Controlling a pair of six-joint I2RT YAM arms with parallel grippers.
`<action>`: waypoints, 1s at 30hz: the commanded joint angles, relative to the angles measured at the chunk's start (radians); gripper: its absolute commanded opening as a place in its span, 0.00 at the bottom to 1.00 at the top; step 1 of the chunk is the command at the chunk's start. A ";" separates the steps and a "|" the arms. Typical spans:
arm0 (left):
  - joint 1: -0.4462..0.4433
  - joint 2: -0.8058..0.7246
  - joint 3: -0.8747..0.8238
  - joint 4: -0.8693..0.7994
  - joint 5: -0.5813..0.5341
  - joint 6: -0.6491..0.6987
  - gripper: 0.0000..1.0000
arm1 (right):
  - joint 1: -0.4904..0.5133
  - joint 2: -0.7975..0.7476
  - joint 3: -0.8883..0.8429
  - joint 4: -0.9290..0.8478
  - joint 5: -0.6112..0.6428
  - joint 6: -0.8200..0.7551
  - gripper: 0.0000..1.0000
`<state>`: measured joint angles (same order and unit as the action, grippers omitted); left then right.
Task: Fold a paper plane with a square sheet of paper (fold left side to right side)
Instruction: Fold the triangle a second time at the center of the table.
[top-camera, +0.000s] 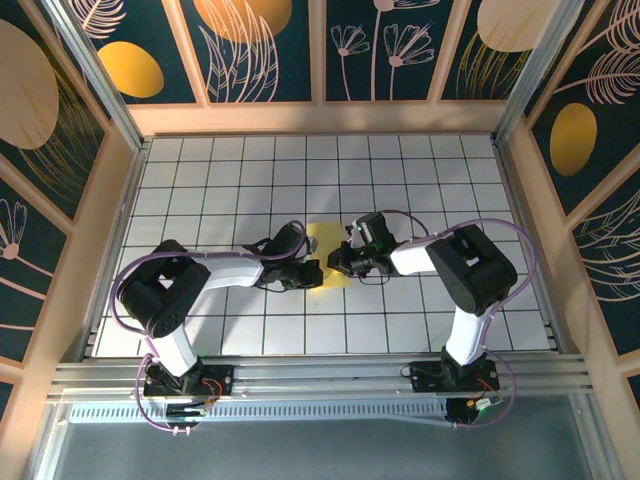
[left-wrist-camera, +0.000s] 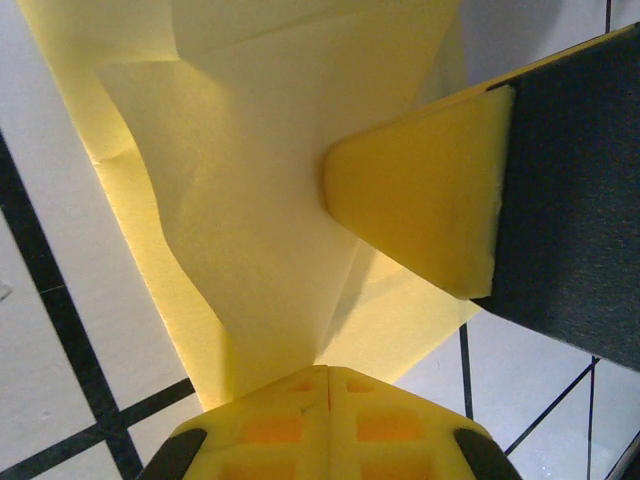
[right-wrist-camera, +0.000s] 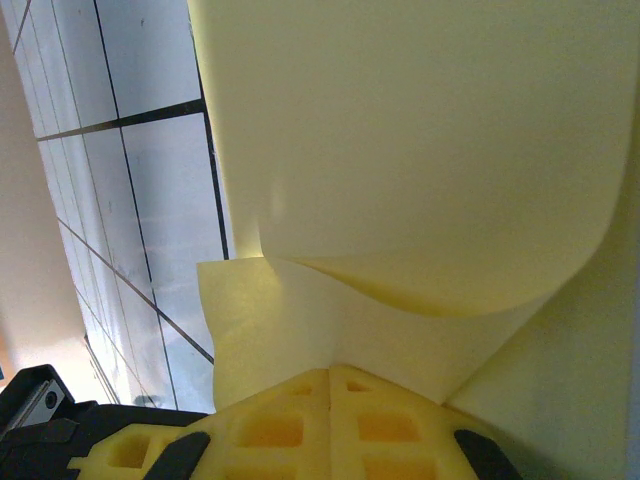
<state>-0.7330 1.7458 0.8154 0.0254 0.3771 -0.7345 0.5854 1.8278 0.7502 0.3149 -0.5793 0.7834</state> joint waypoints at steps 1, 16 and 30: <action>0.005 0.011 0.009 -0.030 -0.014 0.014 0.03 | 0.008 0.032 -0.016 -0.077 0.040 -0.029 0.00; 0.004 0.009 -0.004 -0.036 -0.017 0.017 0.03 | 0.009 0.038 -0.014 -0.079 0.037 -0.029 0.00; 0.006 0.007 -0.013 -0.044 -0.024 0.022 0.03 | 0.009 0.045 -0.014 -0.080 0.035 -0.030 0.00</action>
<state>-0.7330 1.7458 0.8150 0.0212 0.3691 -0.7269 0.5854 1.8286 0.7502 0.3149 -0.5800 0.7834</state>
